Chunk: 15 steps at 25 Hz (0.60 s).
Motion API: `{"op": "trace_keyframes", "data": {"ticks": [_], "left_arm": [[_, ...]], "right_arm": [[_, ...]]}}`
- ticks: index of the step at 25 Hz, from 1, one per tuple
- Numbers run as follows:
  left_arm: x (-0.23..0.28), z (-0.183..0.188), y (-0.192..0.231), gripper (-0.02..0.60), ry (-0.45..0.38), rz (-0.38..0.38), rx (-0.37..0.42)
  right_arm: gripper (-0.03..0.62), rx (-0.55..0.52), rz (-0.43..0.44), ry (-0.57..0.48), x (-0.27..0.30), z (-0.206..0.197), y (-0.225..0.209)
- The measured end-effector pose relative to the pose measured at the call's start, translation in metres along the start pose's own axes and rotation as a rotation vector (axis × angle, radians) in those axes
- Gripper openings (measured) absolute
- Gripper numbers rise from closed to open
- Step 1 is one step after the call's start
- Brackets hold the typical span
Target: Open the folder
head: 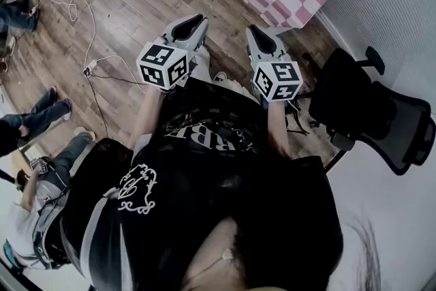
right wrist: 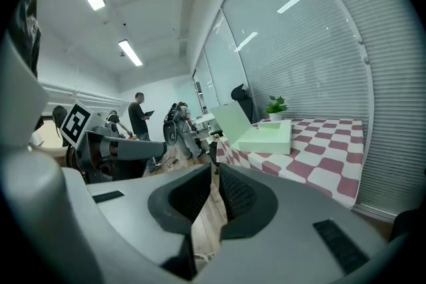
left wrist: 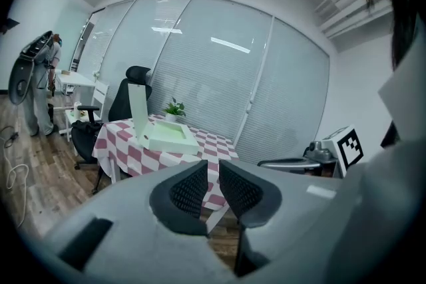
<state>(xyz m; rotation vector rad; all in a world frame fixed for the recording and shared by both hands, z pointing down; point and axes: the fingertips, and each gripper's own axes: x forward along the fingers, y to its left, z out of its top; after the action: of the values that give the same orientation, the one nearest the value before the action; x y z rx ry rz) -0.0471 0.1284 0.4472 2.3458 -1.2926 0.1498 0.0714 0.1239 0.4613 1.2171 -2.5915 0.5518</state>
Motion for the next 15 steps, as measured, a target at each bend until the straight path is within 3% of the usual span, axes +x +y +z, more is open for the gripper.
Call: {"op": "trace_keyframes", "data": {"ticks": [6, 15], "left_arm": [[-0.023, -0.013, -0.015, 0.064, -0.007, 0.021, -0.009], [-0.022, -0.017, -0.031, 0.066, -0.008, -0.008, 0.018]], "right_arm": [[0.040, -0.019, 0.051, 0.008, -0.013, -0.009, 0.025], [0.038, -0.053, 0.051, 0.010, -0.020, -0.011, 0.026]]}}
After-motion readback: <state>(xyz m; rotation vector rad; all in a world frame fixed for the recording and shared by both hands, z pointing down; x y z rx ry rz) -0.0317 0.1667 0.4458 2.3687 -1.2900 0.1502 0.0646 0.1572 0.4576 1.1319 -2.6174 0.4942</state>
